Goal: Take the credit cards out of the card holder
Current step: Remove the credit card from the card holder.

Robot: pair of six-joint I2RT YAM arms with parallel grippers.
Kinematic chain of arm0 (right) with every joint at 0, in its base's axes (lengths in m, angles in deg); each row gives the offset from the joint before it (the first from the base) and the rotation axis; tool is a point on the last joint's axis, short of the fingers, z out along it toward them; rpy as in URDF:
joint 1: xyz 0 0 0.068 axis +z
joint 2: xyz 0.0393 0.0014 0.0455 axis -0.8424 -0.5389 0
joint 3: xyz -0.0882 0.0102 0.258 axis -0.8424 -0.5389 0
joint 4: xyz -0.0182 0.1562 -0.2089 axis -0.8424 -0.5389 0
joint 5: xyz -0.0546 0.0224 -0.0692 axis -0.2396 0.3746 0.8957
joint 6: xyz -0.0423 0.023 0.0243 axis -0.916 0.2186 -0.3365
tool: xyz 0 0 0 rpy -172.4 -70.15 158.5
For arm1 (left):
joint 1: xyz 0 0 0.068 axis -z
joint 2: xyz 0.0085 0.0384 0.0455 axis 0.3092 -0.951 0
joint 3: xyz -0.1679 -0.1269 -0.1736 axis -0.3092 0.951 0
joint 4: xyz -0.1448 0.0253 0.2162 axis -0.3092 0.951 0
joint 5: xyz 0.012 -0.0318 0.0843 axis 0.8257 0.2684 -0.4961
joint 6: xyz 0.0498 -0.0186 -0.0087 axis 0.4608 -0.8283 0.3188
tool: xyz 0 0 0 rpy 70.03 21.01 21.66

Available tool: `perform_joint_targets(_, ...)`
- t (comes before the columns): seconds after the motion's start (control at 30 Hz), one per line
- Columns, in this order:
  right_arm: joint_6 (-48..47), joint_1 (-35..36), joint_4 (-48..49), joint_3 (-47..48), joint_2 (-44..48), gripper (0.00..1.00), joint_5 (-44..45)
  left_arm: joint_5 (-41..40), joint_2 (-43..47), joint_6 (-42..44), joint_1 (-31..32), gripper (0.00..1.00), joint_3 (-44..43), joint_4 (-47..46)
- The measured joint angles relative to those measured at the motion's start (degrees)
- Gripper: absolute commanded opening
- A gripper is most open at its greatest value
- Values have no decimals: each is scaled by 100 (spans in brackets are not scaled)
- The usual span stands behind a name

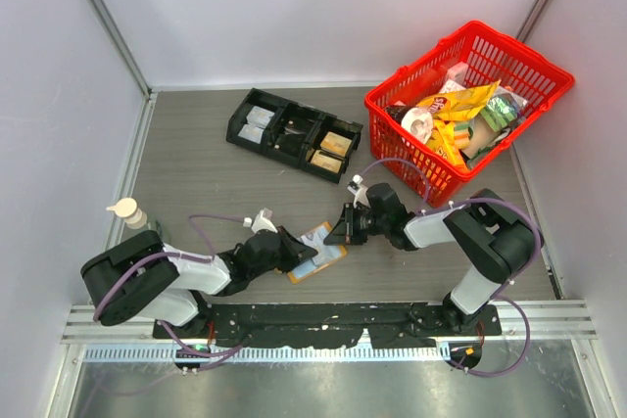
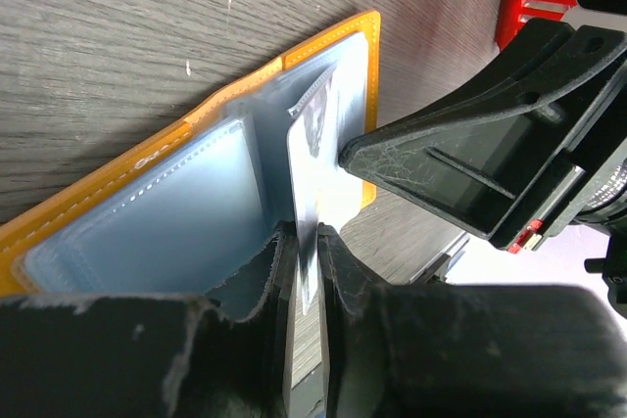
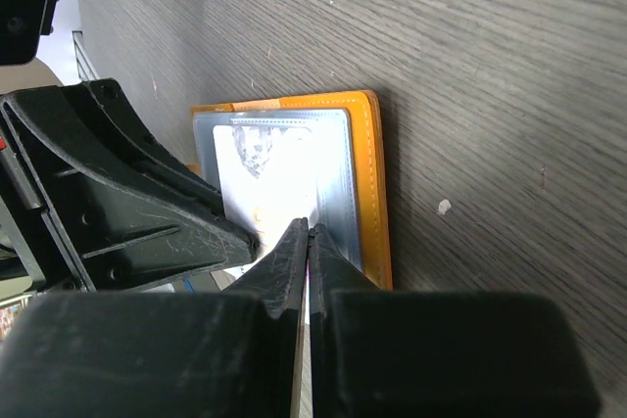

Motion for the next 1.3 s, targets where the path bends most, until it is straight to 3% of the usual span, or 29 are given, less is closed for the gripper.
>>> perform_joint_targets(0.4, -11, 0, -11, 0, 0, 5, 2, 122, 44, -11, 0, 17, 162, -334)
perform_joint_targets(0.7, -13, 0, -13, 0, 0, 5, 7, 146, 57, 24, 0, 0, 223, -459)
perform_joint_targets(0.87, -11, 0, 0, 0, 0, 5, 15, 144, 175, 28, 0, 0, 286, -496)
perform_joint_targets(1.3, -11, 0, 13, 0, -4, 5, 37, 26, 1346, 33, 0, 0, 494, 439)
